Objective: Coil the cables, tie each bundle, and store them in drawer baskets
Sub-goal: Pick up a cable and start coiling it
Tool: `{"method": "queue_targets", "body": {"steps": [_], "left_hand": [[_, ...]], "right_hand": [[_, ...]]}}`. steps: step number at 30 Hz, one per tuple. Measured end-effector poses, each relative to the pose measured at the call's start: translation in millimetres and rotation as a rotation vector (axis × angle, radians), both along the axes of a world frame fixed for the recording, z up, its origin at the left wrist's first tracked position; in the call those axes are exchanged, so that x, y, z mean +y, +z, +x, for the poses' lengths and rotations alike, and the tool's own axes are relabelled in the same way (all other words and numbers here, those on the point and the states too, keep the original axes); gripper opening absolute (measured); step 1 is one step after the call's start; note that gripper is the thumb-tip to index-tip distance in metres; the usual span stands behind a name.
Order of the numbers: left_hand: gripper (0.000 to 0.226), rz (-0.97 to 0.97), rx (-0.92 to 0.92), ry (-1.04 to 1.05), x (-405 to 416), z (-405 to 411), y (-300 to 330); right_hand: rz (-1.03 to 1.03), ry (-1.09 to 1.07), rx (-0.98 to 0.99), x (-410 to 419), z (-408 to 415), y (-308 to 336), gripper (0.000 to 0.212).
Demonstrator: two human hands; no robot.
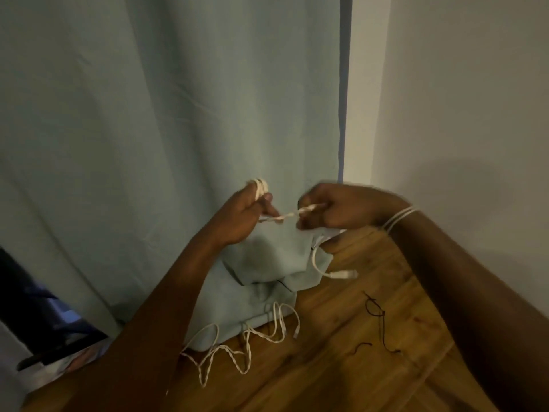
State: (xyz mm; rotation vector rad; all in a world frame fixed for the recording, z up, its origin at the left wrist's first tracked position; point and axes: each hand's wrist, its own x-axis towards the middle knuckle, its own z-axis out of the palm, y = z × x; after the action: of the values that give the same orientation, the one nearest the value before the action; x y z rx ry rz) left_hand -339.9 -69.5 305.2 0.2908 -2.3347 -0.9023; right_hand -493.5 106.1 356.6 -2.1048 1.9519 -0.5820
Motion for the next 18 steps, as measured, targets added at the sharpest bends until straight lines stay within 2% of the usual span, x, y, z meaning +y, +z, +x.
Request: {"method": "queue_targets", "body": {"steps": [2, 4, 10, 13, 15, 16, 18], "left_hand": [[0.044, 0.122, -0.065, -0.142, 8.4, -2.3, -4.3], [0.038, 0.334, -0.031, -0.326, 15.7, -5.5, -5.0], [0.05, 0.949, 0.275, -0.691, 31.9, 0.3, 17.9], [0.042, 1.027, 0.495, -0.723, 45.5, -0.2, 42.8], [0.037, 1.09, 0.693, -0.654, 48.7, -4.6, 57.6], [0.038, 1.096, 0.771, -0.635, 44.8, -5.5, 61.9], [0.041, 1.057, 0.808, -0.626, 34.0, -7.2, 63.9]], "right_hand": [[-0.175, -0.036, 0.028, 0.5, -7.5, 27.2, 0.019], [-0.285, -0.045, 0.0, -1.8, -13.5, 45.0, 0.017], [-0.524, -0.076, -0.355, -27.1, -34.5, 31.4, 0.018], [-0.539, -0.012, -0.689, -45.8, -25.0, -4.6, 0.013], [-0.498, 0.063, -0.889, -58.0, -13.6, -34.1, 0.024], [-0.452, 0.079, -0.951, -62.3, -5.8, -47.7, 0.028], [-0.318, 0.078, -0.998, -64.0, 12.3, -67.7, 0.024]]}}
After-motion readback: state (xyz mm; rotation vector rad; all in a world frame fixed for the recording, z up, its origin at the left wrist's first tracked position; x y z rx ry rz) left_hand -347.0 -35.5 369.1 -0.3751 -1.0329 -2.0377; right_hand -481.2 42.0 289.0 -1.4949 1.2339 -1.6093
